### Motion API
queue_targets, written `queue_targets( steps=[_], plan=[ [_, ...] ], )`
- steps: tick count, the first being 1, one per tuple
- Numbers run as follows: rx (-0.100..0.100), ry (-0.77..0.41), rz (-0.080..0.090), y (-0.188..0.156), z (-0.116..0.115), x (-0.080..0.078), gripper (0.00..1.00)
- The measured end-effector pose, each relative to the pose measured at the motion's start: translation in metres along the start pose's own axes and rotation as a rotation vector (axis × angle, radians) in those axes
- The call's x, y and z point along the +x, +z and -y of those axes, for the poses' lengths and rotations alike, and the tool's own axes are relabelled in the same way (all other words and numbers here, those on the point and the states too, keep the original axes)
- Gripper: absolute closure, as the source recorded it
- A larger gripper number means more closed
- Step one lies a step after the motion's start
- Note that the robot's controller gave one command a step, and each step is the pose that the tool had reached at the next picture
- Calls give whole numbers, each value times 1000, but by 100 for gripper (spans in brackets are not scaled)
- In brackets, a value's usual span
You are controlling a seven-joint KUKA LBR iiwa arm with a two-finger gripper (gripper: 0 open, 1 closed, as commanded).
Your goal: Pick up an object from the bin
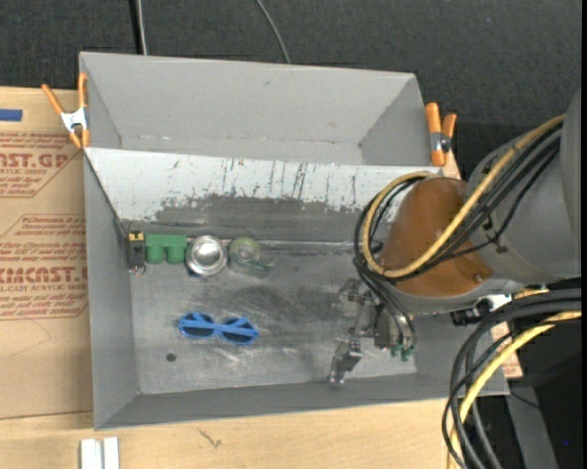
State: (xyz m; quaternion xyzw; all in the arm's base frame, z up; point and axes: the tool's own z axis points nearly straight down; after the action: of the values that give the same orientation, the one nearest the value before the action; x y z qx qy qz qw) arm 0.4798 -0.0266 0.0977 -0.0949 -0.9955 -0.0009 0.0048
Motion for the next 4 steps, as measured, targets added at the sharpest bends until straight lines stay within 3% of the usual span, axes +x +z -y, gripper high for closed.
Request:
queue_targets(
  steps=[1,2,3,4],
  plan=[
    [-4,-11,11,-16,-121,-1,0],
    [0,-83,15,21,-128,11,0],
    [0,-84,12,20,-128,11,100],
    [1,-85,9,21,-128,12,0]
  ],
)
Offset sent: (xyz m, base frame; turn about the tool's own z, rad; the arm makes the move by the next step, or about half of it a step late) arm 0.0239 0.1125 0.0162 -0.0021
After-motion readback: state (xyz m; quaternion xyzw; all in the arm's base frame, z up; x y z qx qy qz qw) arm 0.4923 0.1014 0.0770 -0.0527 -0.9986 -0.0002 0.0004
